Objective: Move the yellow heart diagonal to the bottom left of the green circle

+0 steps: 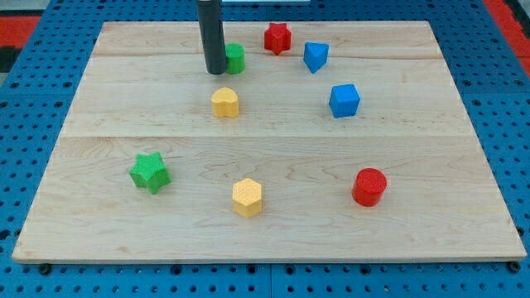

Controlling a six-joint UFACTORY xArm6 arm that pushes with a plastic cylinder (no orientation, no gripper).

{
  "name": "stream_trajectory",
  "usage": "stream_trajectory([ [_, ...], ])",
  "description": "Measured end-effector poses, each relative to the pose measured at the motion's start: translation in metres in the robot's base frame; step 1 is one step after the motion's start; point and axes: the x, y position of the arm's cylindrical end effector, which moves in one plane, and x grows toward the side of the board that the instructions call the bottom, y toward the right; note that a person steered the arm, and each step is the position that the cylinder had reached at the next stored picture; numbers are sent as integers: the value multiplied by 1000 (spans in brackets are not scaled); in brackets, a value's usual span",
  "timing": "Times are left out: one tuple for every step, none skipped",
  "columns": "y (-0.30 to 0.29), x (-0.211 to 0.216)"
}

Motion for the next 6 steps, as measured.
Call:
stream_trajectory([
  [34,25],
  [69,69],
  [74,89],
  [35,86],
  [7,68],
  [-8,62],
])
